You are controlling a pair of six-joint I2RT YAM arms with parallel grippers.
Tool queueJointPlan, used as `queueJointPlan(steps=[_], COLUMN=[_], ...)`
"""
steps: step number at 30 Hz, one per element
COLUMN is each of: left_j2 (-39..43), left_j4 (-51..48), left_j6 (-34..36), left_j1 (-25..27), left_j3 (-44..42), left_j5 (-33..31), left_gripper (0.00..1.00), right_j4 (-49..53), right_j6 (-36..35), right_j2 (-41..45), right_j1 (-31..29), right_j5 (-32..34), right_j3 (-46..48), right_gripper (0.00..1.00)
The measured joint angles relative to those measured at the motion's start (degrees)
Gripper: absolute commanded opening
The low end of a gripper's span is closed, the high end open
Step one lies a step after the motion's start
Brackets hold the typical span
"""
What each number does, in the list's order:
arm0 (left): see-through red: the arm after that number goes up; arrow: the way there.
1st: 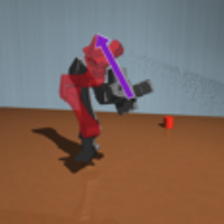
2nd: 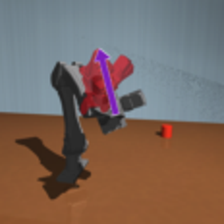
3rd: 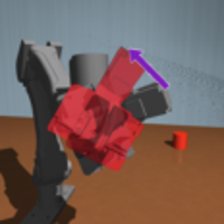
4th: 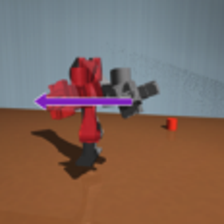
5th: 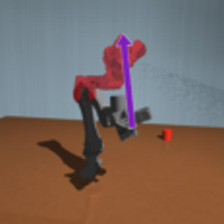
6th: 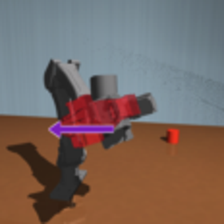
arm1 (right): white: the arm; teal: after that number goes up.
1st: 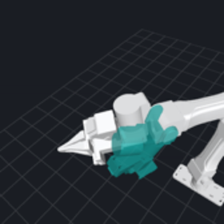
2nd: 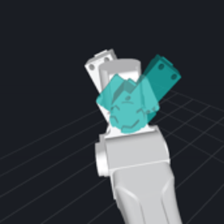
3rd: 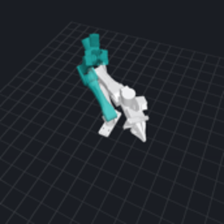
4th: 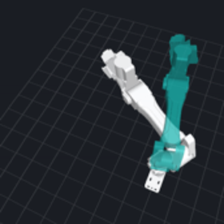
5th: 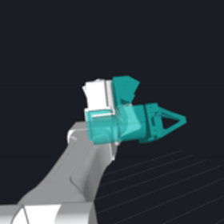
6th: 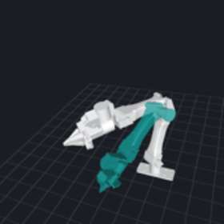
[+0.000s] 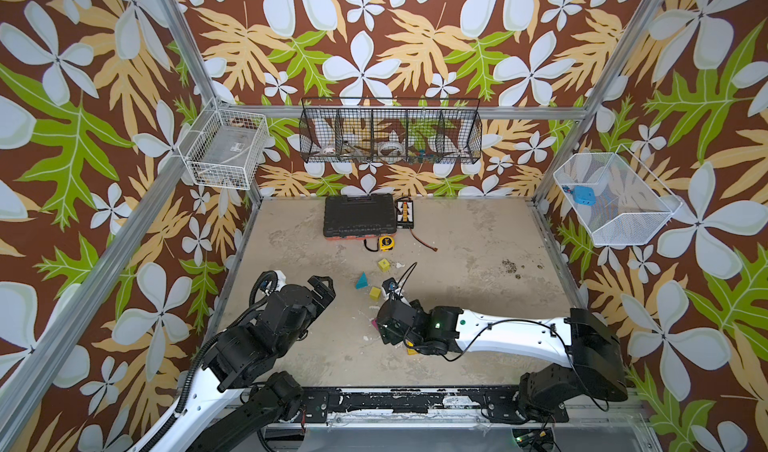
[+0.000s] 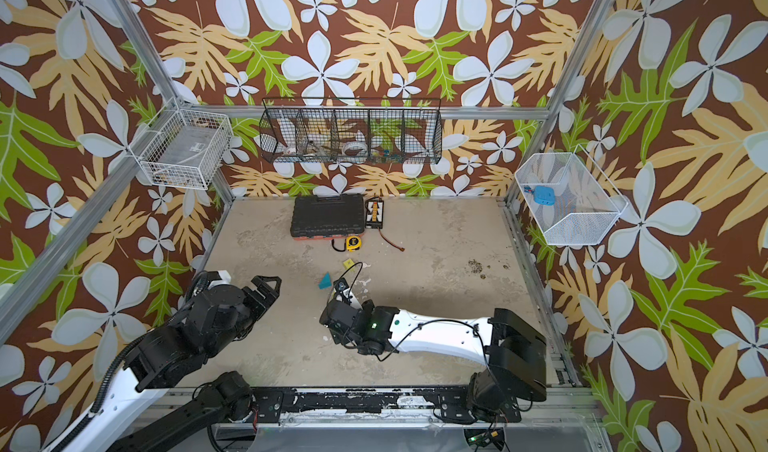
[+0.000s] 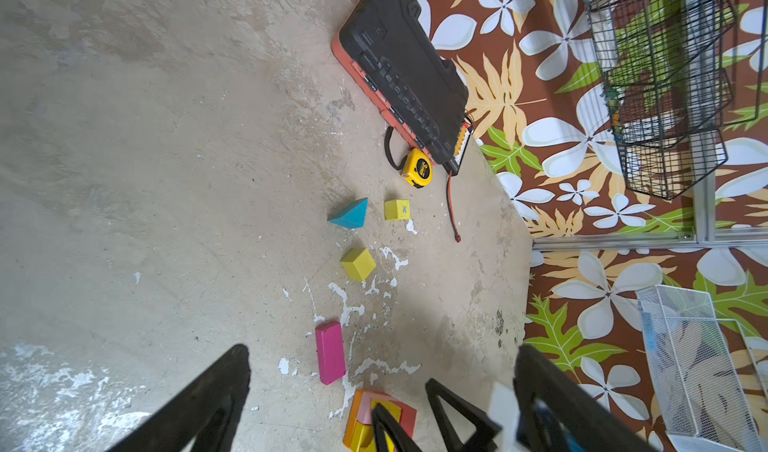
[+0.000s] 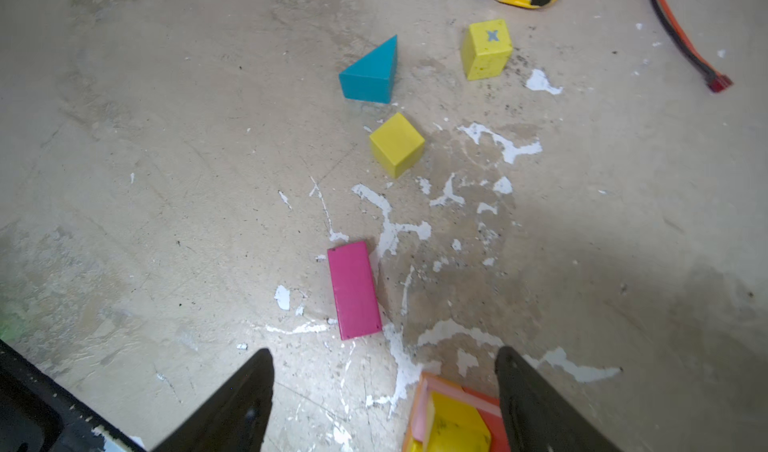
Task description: Build the wood block tower
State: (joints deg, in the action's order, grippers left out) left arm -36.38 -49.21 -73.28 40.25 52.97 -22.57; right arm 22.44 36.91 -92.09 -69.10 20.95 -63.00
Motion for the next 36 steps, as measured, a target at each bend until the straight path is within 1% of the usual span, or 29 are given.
queueJointPlan(steps=[4, 9, 12, 14, 19, 23, 26, 29, 33, 36], left_j2=[0.76, 2.45, 0.09, -2.60, -7.39, -5.66, -1.03, 2.36, -2.82, -4.98], left_j4=[-1.51, -1.11, -1.07, -1.03, -1.03, -1.40, 0.09, 2.34, 2.86, 3.63], left_j6=[-1.03, -1.60, -1.79, -1.86, -1.55, -1.14, 1.46, 7.61, 14.05, 16.76], left_j1=[0.00, 0.00, 0.00, 0.00, 0.00, 0.00, 0.00, 0.00, -1.03, -1.46], left_j3=[-0.24, -0.76, -0.94, -0.02, 1.64, 1.53, -2.64, -5.81, -1.29, -0.50], left_j5=[-0.50, -1.66, -2.21, -2.19, -0.85, -1.18, -2.32, -3.96, -7.41, -7.98], left_gripper=[1.00, 1.00, 1.00, 1.00, 1.00, 1.00, 1.00, 1.00, 1.00, 0.97], right_j4=[-1.84, -3.06, -3.63, -4.02, -4.46, -4.96, -4.76, -4.76, -4.76, -4.66], right_j6=[-3.13, -5.68, -6.36, -7.21, -7.34, -7.34, -7.30, -7.10, -7.10, -7.08], right_j2=[-4.87, -8.79, -10.27, -11.08, -13.05, -14.75, -16.24, -17.09, -18.08, -18.84], right_j1=[0.52, 0.79, 0.81, 0.96, 1.70, 2.71, 3.39, 3.67, 3.67, 3.69], right_j5=[-2.38, -5.31, -6.56, -7.56, -9.33, -10.47, -10.60, -10.58, -10.43, -10.34], right_j3=[-1.53, -1.60, -1.46, -1.33, -1.51, -1.92, -2.49, -3.19, -4.33, -5.42], right_gripper=[0.82, 0.80, 0.79, 0.77, 0.74, 0.68, 0.63, 0.60, 0.59, 0.60])
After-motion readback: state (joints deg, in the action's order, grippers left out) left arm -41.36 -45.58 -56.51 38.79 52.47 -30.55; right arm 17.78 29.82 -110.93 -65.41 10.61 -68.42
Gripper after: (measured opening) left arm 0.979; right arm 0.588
